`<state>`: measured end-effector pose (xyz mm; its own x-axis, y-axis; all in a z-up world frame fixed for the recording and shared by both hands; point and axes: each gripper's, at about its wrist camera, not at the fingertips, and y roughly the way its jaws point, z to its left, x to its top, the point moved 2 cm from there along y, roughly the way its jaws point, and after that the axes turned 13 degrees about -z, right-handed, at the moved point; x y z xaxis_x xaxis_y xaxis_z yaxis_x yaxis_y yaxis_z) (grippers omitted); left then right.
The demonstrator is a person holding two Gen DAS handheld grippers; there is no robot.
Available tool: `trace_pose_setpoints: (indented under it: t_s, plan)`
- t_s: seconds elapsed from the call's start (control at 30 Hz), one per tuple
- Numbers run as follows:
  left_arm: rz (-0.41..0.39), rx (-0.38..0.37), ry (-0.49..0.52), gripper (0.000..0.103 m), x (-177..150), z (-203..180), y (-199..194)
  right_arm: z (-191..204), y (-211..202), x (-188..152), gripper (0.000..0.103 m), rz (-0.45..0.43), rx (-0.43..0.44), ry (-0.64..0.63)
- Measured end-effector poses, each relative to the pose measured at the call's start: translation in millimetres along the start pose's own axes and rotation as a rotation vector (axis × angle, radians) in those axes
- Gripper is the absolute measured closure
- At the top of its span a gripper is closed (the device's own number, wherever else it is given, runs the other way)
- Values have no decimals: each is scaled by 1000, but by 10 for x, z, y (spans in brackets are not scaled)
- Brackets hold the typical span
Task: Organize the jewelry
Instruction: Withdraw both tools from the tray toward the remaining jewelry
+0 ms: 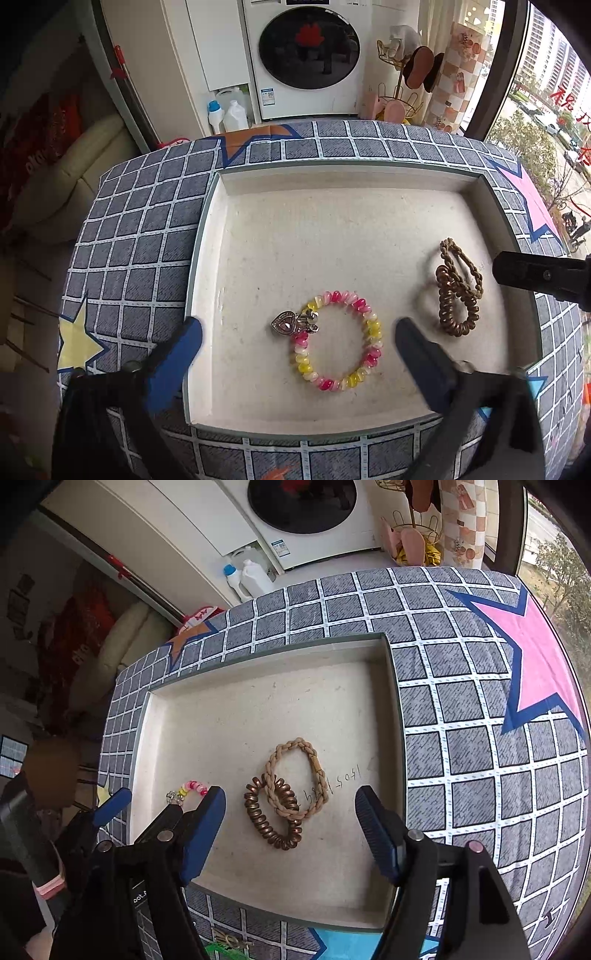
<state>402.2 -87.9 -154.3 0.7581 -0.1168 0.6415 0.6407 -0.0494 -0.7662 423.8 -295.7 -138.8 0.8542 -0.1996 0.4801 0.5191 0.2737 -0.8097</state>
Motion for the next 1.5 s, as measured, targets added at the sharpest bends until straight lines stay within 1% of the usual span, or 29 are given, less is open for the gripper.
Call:
trace_pose_setpoints:
  t_s: [0.03, 0.23, 0.33, 0.37, 0.4, 0.43, 0.5, 0.6, 0.73, 0.87, 1.07, 1.23, 1.43, 1.5]
  plan:
    - [-3, -3, 0, 0, -13, 7, -32, 13, -19, -13, 22, -1, -4, -5]
    - [9, -11, -12, 0, -102, 73, -160, 109, -178, -121, 20, -13, 3, -23]
    - [8, 9, -5, 0, -192, 124, -247, 128, -296, -205, 20, -29, -27, -39]
    - [9, 12, 0, 0, -220, 131, -271, 148, -319, -225, 15, -33, -32, -44]
    - [11, 13, 4, 0, -254, 147, -298, 150, -345, -245, 6, -35, -32, -45]
    - [14, 13, 7, 0, -289, 165, -324, 157, -378, -270, 1, -38, -27, -43]
    - [22, 20, 13, 0, -361, 198, -371, 180, -435, -319, 0, -40, -26, -41]
    - [40, 35, 14, 0, -478, 251, -436, 219, -498, -389, 0, -54, -63, -51]
    - [50, 36, -10, 0, -616, 354, -545, 254, -594, -511, 0, -52, -44, -31]
    - [60, 44, -4, 0, -761, 426, -648, 301, -667, -668, 0, -20, -13, -11]
    - [100, 30, -8, 0, -1102, 517, -822, 376, -774, -1000, 0, 21, -1, -11]
    - [118, 24, -14, 0, -1384, 589, -1007, 342, -816, -1335, 0, 69, -29, -20]
    - [132, 13, -24, 0, -1628, 643, -1191, 237, -864, -1687, 0, 112, -66, -3]
    - [141, -2, -38, 0, -1699, 664, -1218, 204, -875, -1779, 0, 122, -80, 7]
